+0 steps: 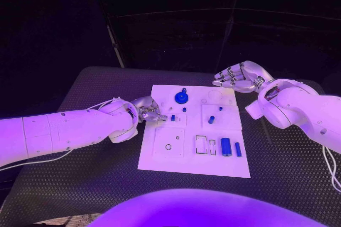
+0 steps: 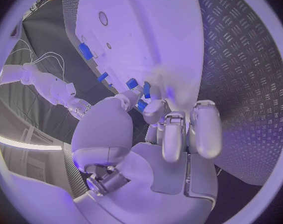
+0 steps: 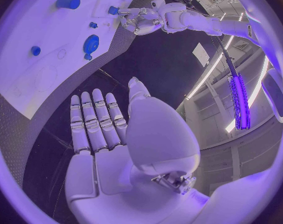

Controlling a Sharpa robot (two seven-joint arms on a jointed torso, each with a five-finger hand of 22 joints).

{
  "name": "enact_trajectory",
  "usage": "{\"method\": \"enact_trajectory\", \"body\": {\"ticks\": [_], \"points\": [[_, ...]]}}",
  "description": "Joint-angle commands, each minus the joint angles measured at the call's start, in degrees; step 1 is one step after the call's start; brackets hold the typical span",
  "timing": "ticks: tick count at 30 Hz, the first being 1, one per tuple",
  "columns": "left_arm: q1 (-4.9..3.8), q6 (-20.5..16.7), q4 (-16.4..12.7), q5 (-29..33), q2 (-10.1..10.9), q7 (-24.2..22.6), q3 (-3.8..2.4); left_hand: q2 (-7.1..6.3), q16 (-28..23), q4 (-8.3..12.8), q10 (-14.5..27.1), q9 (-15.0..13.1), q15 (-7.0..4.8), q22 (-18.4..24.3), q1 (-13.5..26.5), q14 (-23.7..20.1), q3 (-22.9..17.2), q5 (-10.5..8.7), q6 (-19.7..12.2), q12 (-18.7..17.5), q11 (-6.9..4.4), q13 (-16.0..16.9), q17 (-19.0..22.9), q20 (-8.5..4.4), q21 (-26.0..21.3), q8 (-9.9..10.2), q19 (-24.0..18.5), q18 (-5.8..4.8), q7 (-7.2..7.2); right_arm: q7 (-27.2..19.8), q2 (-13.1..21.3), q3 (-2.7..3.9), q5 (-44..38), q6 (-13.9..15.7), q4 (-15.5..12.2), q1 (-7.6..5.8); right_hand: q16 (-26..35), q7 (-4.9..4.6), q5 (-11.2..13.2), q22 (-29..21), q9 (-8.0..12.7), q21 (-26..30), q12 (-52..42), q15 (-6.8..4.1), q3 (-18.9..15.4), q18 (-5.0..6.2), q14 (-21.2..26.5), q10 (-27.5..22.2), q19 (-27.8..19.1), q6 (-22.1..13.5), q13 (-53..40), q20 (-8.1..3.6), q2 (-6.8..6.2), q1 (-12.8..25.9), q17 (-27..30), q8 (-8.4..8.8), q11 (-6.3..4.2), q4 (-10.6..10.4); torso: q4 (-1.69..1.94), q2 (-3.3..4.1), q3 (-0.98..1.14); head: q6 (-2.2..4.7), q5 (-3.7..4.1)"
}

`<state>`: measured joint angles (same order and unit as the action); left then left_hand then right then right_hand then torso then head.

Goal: Assemble the parts on the task board

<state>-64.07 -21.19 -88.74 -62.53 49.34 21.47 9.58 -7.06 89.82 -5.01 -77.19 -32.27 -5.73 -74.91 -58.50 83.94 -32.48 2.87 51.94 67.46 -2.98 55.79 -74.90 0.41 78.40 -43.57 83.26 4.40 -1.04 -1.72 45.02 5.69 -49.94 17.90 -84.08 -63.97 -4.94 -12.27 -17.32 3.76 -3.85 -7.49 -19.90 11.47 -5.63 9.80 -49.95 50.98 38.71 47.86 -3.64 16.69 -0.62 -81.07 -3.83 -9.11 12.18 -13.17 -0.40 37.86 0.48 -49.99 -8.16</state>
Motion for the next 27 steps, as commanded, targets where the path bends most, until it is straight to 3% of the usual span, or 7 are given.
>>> {"method": "enact_trajectory", "body": {"ticks": [1,8,27], "points": [[-0.03,0.38,-0.24,1.96,-0.09,0.4,-0.01,-0.04,0.18,0.6,0.07,0.13,-0.34,-0.65,-0.68,6.06,-1.11,0.2,-0.15,0.02,-0.17,0.04,-15.1,-0.08,0.17,-0.14,0.36,-0.92,0.33,-0.53,-0.05,0.03,0.12,-0.3,-0.07,-0.1,0.27,-3.0,-0.24,0.09,-0.08,0.39,-0.29,-0.11,0.35,-0.8,0.46,0.25,-0.21,0.32,0.03,0.01,0.6,-0.17,0.08,-0.24,-0.03,0.11,0.02,-0.03,0.0,-0.01,-0.02],[-0.04,0.31,-0.44,2.84,-0.11,0.21,-0.03,0.09,0.18,1.72,0.0,0.14,-0.32,-0.7,-0.93,6.06,-2.88,0.38,-0.15,0.01,-0.18,0.09,-15.1,-0.03,0.14,-0.28,0.38,-0.93,0.37,-0.56,-0.09,0.03,0.12,-0.31,-0.04,-0.1,0.26,-2.99,-0.53,0.1,-0.07,0.46,-0.31,-0.12,0.39,-0.8,0.46,0.28,-0.18,0.35,0.03,0.01,0.63,-0.21,0.09,-0.26,-0.04,0.16,0.02,-0.04,0.02,-0.01,0.0],[-0.75,1.14,-0.66,3.18,-0.19,1.62,-0.08,-0.71,0.18,1.73,-0.49,-0.05,-0.31,-1.05,1.04,6.06,-3.41,0.48,0.42,0.44,-0.2,0.67,-15.1,0.0,0.35,-0.8,0.55,-0.99,0.4,-0.54,-0.09,0.03,0.12,-0.26,-0.1,-0.09,0.25,-2.99,-0.93,0.1,-0.06,0.52,-0.33,-0.13,0.41,-0.79,0.46,0.31,-0.14,0.37,0.05,0.01,0.63,-0.23,0.09,-0.27,-0.05,0.22,-0.02,-0.01,0.03,-0.01,-0.06]]}}
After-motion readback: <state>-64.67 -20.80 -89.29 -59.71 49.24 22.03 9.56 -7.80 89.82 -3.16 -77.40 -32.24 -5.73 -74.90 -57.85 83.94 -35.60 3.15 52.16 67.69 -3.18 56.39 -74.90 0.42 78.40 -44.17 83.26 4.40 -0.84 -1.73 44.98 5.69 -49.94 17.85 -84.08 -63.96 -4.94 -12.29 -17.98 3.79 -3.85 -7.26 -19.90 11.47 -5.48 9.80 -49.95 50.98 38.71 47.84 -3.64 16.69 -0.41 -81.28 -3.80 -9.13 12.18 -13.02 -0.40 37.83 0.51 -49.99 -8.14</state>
